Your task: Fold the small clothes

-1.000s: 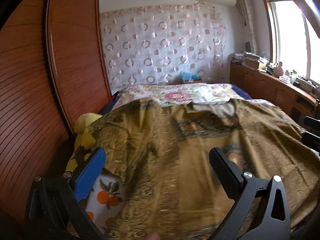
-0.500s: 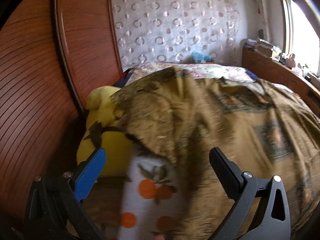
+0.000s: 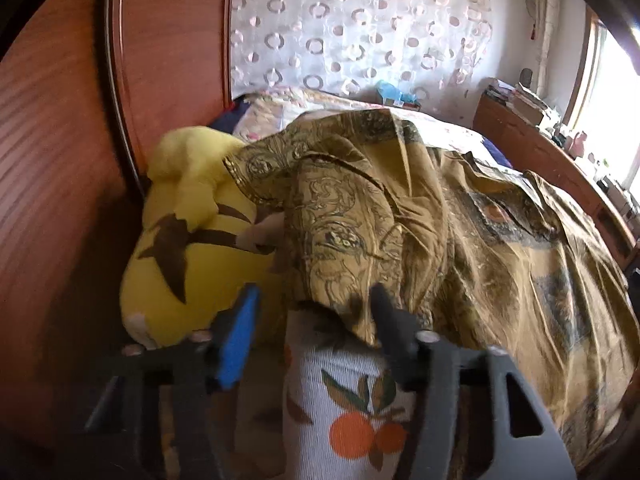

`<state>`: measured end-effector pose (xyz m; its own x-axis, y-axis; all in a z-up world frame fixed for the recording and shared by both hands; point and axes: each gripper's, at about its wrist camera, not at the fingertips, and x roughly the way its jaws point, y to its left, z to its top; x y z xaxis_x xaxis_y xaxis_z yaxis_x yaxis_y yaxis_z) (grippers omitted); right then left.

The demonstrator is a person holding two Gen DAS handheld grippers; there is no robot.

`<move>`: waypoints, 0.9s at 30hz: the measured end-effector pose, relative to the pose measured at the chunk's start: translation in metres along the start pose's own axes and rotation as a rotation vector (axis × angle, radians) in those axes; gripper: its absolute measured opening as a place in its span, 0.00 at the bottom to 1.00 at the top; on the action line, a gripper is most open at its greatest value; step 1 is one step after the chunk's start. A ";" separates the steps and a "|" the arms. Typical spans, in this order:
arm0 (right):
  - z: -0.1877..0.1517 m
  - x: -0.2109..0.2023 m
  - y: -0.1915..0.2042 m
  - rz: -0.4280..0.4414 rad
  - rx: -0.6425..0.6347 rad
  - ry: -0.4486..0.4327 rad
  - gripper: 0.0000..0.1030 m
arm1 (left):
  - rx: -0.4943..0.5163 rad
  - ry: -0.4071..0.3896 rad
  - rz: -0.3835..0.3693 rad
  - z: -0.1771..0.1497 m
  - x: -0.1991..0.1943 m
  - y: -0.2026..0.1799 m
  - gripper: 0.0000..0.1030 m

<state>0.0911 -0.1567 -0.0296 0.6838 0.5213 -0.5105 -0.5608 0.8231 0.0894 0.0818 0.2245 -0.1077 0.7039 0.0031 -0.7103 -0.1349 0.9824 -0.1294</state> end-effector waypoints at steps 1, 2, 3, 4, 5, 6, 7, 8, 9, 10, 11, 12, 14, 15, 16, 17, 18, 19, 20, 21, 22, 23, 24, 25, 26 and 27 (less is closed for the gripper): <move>0.000 0.001 0.002 0.001 -0.005 -0.001 1.00 | -0.004 0.001 -0.018 0.001 0.001 0.000 0.35; 0.000 0.001 0.004 0.002 -0.011 -0.001 1.00 | -0.008 -0.002 -0.035 0.002 0.002 0.001 0.25; -0.001 0.001 0.005 0.002 -0.017 0.000 1.00 | -0.015 -0.005 -0.044 0.004 0.001 0.000 0.14; -0.002 0.001 0.006 0.003 -0.022 0.002 1.00 | -0.019 -0.015 -0.045 0.004 0.000 -0.001 0.09; -0.003 0.001 0.007 0.005 -0.023 0.003 1.00 | -0.015 -0.033 -0.044 0.006 -0.004 -0.004 0.07; -0.005 0.001 0.007 0.007 -0.022 0.005 1.00 | -0.008 -0.049 -0.044 0.007 -0.008 -0.007 0.06; -0.006 0.001 0.006 0.007 -0.021 0.007 1.00 | -0.001 -0.064 -0.045 0.008 -0.012 -0.011 0.05; -0.007 0.001 0.004 0.006 -0.018 0.010 1.00 | 0.008 -0.080 -0.048 0.011 -0.017 -0.016 0.05; -0.007 0.003 0.002 0.005 -0.013 0.012 1.00 | 0.016 -0.091 -0.051 0.015 -0.020 -0.020 0.05; -0.008 0.003 0.000 0.006 -0.008 0.013 1.00 | 0.025 -0.102 -0.051 0.019 -0.023 -0.025 0.05; -0.008 0.003 -0.002 0.004 -0.003 0.014 1.00 | 0.030 -0.115 -0.053 0.025 -0.027 -0.031 0.05; -0.006 0.005 -0.003 0.000 -0.001 0.015 1.00 | 0.031 -0.122 -0.060 0.029 -0.029 -0.036 0.05; -0.006 0.003 -0.007 -0.008 0.015 0.010 1.00 | 0.055 -0.143 -0.090 0.038 -0.035 -0.050 0.05; -0.006 0.003 -0.009 -0.011 0.023 0.008 1.00 | 0.069 -0.147 -0.101 0.040 -0.037 -0.058 0.05; -0.006 0.001 -0.011 -0.013 0.029 0.007 1.00 | 0.091 -0.148 -0.114 0.043 -0.038 -0.069 0.05; -0.007 0.000 -0.012 -0.015 0.034 0.005 1.00 | 0.102 -0.145 -0.123 0.044 -0.038 -0.075 0.05; -0.007 -0.002 -0.016 -0.019 0.040 0.001 1.00 | 0.120 -0.140 -0.139 0.044 -0.038 -0.085 0.05; -0.007 -0.003 -0.018 -0.021 0.045 -0.001 1.00 | 0.138 -0.131 -0.156 0.042 -0.036 -0.095 0.05; -0.007 -0.004 -0.020 -0.022 0.050 -0.002 1.00 | 0.151 -0.120 -0.166 0.040 -0.034 -0.102 0.05; -0.008 -0.004 -0.021 -0.021 0.055 -0.001 1.00 | 0.161 -0.109 -0.174 0.036 -0.032 -0.108 0.05; -0.008 -0.004 -0.023 -0.020 0.058 0.000 1.00 | 0.169 -0.096 -0.180 0.032 -0.030 -0.115 0.05; -0.009 -0.004 -0.023 -0.019 0.057 0.005 1.00 | 0.174 -0.084 -0.183 0.027 -0.028 -0.120 0.05; -0.009 -0.003 -0.022 -0.018 0.053 0.009 1.00 | 0.174 -0.079 -0.184 0.022 -0.028 -0.123 0.06; -0.009 -0.002 -0.021 -0.018 0.043 0.012 1.00 | 0.170 -0.074 -0.185 0.019 -0.028 -0.124 0.06; -0.008 -0.002 -0.020 -0.020 0.031 0.014 1.00 | 0.162 -0.075 -0.190 0.014 -0.031 -0.124 0.08; -0.007 -0.002 -0.018 -0.020 0.021 0.017 1.00 | 0.156 -0.077 -0.197 0.011 -0.034 -0.123 0.15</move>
<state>0.0965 -0.1737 -0.0367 0.6869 0.5007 -0.5267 -0.5370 0.8381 0.0964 0.0824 0.1055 -0.0596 0.7578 -0.1829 -0.6263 0.1150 0.9823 -0.1477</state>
